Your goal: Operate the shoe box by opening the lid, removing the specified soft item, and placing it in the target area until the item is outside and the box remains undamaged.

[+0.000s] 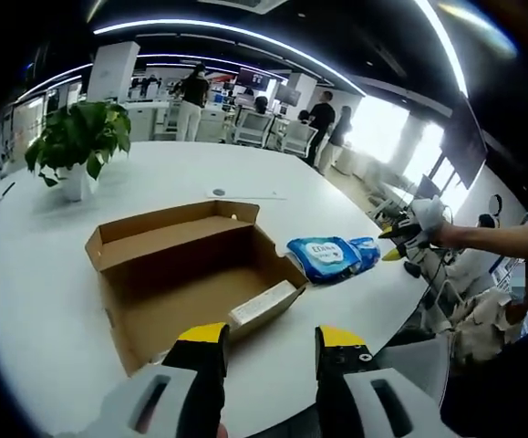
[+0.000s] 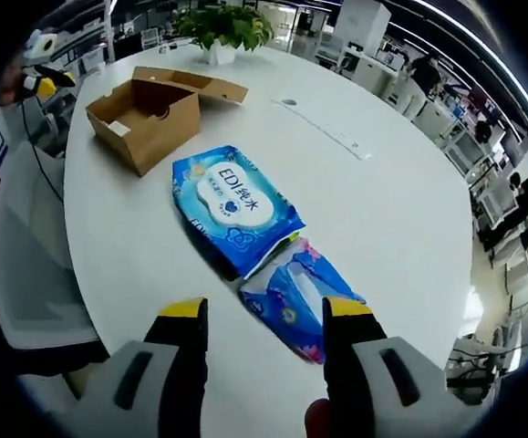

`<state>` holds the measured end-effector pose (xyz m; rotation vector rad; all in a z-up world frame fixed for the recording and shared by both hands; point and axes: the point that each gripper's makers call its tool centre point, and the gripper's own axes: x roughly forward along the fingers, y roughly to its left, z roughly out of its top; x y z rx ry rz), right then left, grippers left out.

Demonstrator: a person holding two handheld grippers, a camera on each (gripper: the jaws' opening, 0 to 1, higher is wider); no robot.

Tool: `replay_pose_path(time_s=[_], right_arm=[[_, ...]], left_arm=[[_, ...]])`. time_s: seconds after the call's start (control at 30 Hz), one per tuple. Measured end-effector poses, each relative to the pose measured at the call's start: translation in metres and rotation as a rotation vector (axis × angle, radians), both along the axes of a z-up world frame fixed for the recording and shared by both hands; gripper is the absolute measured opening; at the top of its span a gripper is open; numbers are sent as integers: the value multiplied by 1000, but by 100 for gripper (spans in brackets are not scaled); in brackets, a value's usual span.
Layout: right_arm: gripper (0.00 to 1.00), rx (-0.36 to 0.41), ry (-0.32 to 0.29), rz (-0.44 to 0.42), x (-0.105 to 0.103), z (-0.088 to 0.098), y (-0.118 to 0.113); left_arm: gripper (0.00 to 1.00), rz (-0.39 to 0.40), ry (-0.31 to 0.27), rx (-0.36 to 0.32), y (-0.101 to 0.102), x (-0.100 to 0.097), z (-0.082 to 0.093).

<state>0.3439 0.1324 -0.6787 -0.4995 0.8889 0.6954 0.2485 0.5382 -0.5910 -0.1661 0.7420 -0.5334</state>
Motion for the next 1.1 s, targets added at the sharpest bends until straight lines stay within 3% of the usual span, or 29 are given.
replay_pose_path(time_s=[0.13,0.6,0.83,1.1], right_arm=[[47,71,-18,-63,1,6,9],[48,137,-10,-109,-8,4,33],[48,275,4,-156,6,11,78],[50,342,25,-87,18,15,143]], left_arm=[[38,-4,3,3,5,1,-1],[38,-30,2,-10,7,13,-1],[38,-33,5,-16,12,18,-5],[40,-31,12,-19,21,22,-11]])
